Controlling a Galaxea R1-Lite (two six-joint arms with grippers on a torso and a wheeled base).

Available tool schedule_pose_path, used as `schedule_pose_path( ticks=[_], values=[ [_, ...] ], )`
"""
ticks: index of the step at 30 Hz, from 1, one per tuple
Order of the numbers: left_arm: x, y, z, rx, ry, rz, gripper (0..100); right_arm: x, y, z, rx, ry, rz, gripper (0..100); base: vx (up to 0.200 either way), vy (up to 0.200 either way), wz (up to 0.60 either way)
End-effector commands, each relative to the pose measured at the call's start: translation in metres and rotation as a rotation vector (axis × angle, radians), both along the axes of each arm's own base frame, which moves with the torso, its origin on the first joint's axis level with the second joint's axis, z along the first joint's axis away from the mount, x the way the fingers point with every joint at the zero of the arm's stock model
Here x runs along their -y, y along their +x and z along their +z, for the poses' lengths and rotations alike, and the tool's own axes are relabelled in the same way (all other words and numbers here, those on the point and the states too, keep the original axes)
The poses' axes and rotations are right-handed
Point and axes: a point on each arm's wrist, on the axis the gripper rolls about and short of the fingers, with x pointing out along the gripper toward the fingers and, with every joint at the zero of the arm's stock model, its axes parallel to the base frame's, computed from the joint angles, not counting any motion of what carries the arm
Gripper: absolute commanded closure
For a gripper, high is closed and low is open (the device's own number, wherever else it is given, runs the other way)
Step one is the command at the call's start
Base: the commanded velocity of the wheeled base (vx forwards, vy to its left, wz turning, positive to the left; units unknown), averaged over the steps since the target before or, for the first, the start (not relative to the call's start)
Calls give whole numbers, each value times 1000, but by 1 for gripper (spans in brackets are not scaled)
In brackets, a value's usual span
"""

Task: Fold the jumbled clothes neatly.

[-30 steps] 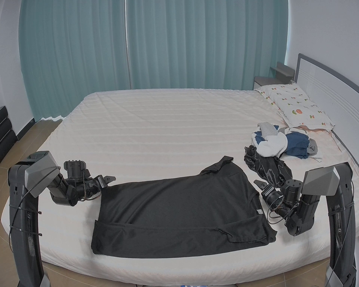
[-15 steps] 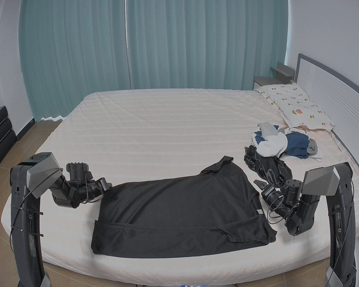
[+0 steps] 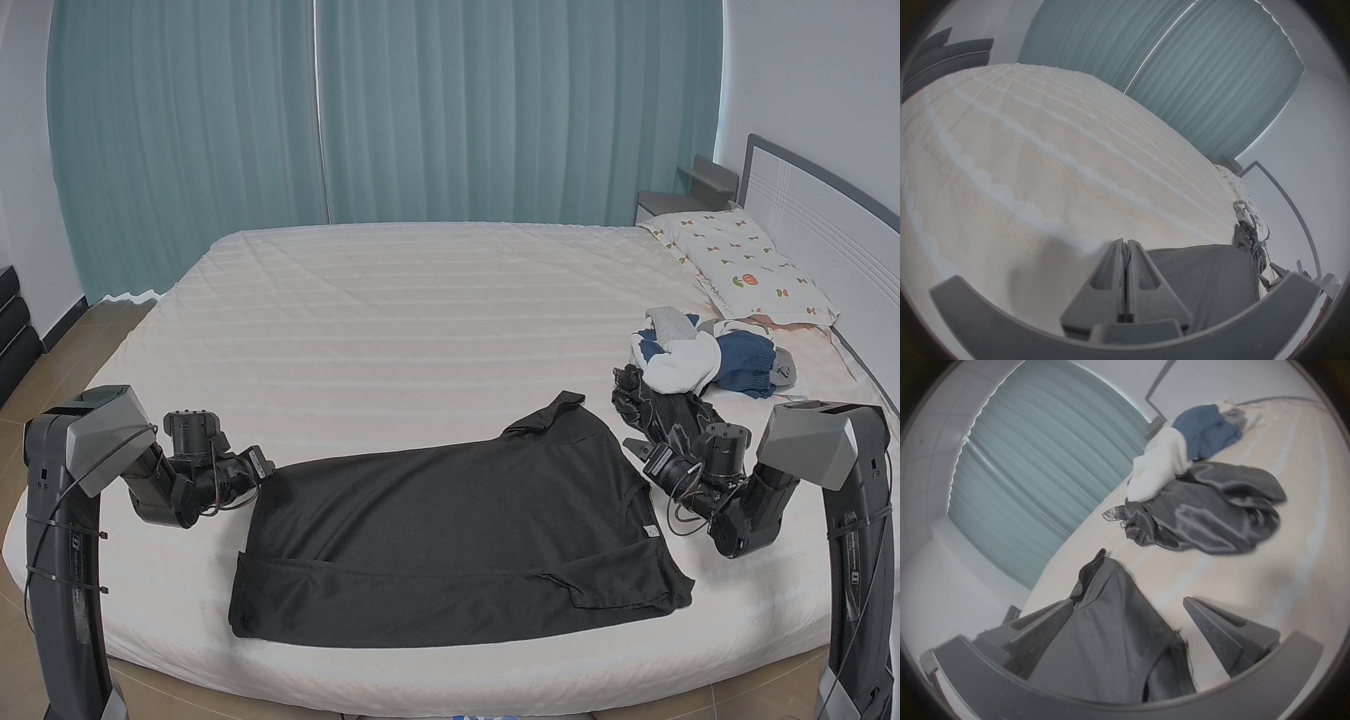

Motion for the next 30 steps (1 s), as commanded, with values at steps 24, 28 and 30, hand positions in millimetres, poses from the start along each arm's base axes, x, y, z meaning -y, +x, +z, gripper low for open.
schedule_pose_path(
  ticks=[24,28,30],
  values=[
    [1,-8,-2,-41,-65,36,100,-35,121,3,11,-227,138,0,0,0,0],
    [1,-8,-2,-41,-65,36,100,-35,122,4,14,-224,136,0,0,0,0],
    [1,-8,-2,-40,-65,36,100,-35,122,5,15,-220,136,0,0,0,0]
  ],
)
